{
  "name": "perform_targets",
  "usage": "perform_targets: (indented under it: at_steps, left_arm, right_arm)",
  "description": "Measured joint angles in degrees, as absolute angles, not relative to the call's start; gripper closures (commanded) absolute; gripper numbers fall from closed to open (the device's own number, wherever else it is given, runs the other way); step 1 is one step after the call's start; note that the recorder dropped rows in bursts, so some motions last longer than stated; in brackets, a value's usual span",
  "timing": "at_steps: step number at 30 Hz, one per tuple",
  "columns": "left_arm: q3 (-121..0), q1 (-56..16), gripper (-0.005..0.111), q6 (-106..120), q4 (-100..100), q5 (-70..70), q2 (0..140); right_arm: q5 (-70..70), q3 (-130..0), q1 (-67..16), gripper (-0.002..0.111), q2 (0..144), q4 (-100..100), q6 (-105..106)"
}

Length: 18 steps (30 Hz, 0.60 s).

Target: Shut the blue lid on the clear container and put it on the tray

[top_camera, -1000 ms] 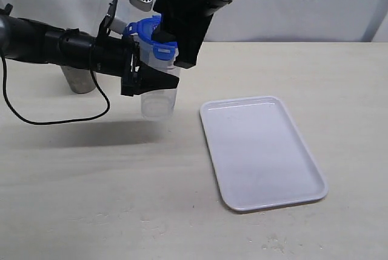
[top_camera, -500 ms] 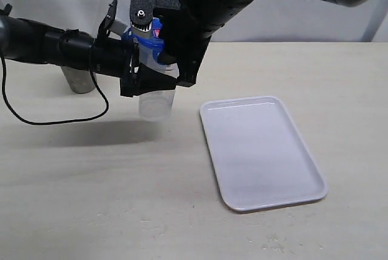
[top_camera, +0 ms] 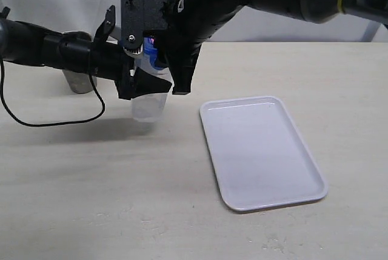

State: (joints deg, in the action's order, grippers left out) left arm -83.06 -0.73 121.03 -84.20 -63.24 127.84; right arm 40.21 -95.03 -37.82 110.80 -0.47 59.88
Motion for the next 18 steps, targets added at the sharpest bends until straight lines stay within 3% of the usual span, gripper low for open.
perform_targets:
  at_steps: [18]
  left_arm:
    - [-83.06, 0.11, 0.107, 121.03, -85.42, -57.73, 128.25]
  right_arm:
    - [32.67, -95.06, -38.81, 0.077, 114.84, -6.98, 55.47]
